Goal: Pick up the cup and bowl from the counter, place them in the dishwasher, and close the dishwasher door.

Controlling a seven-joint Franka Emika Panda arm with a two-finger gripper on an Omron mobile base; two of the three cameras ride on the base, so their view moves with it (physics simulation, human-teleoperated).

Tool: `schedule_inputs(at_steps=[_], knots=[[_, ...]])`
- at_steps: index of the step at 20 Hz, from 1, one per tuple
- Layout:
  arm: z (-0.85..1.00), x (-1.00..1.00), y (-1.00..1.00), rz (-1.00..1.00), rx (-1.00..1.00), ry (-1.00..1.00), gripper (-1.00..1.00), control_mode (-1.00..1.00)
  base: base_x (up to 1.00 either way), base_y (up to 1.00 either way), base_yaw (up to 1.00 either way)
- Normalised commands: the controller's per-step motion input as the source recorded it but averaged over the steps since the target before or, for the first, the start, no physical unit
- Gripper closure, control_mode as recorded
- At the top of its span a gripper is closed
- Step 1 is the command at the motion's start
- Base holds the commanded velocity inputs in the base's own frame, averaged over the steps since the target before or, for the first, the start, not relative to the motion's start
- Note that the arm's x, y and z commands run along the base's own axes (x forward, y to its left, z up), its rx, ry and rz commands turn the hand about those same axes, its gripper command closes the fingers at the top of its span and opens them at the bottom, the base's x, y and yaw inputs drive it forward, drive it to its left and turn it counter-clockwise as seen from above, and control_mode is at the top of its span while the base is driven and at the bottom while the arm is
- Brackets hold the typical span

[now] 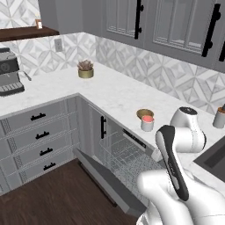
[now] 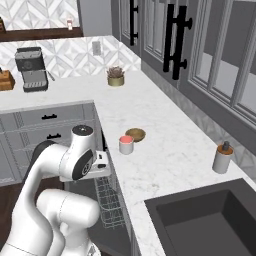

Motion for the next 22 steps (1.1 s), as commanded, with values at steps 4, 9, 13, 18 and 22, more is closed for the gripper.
schedule_inputs(at_steps=[4,9,13,18,22], knots=[[-0.01,0.07,0.00,0.00,0.00,0.00,-1.00,-1.00,0.00,0.00,0.00],[-0.02,0.20,-0.05,0.00,0.01,-0.02,-1.00,-1.00,0.00,0.00,0.00],[0.00,0.27,-0.07,-0.01,0.01,-0.09,-1.00,-1.00,0.00,0.00,0.00],[0.00,0.26,-0.06,-0.05,0.00,-0.17,-1.00,-1.00,0.00,0.00,0.00],[0.00,0.13,-0.05,-0.11,0.00,-0.15,-1.00,-1.00,0.00,0.00,0.00]])
